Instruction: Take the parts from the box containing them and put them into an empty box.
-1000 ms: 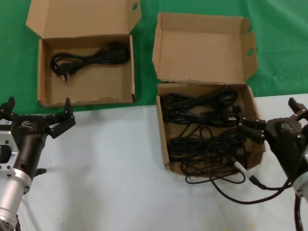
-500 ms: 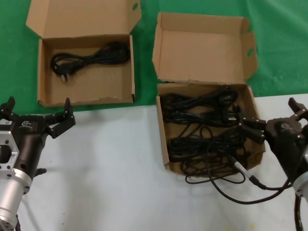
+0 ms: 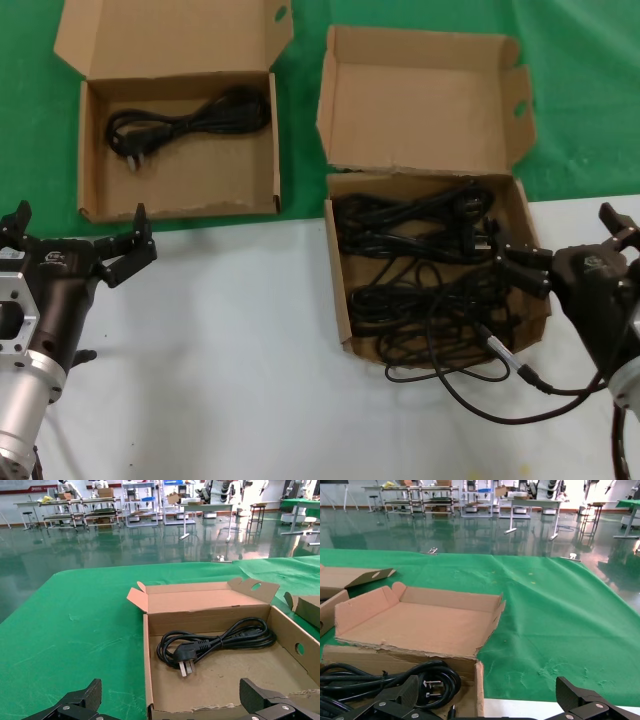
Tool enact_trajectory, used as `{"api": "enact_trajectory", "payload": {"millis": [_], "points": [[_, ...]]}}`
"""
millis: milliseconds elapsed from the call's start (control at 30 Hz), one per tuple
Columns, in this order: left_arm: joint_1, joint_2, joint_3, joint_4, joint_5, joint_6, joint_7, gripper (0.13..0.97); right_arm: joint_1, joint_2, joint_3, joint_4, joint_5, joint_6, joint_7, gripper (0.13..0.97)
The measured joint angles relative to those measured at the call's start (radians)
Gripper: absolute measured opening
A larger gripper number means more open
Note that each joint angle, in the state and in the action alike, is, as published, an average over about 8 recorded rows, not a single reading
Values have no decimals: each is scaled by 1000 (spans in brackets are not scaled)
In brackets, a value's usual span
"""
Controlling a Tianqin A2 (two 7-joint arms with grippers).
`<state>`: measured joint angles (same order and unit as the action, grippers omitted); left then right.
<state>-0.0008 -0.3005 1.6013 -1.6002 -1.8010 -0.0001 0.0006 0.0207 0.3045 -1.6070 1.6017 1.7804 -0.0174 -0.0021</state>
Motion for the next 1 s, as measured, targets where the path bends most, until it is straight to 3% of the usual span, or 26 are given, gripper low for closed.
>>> {"api": "enact_trajectory", "payload": {"millis": [1000], "points": [[0, 0, 0, 0, 0, 0, 0, 966, 0, 0, 0, 0, 0, 0, 0, 966]]}}
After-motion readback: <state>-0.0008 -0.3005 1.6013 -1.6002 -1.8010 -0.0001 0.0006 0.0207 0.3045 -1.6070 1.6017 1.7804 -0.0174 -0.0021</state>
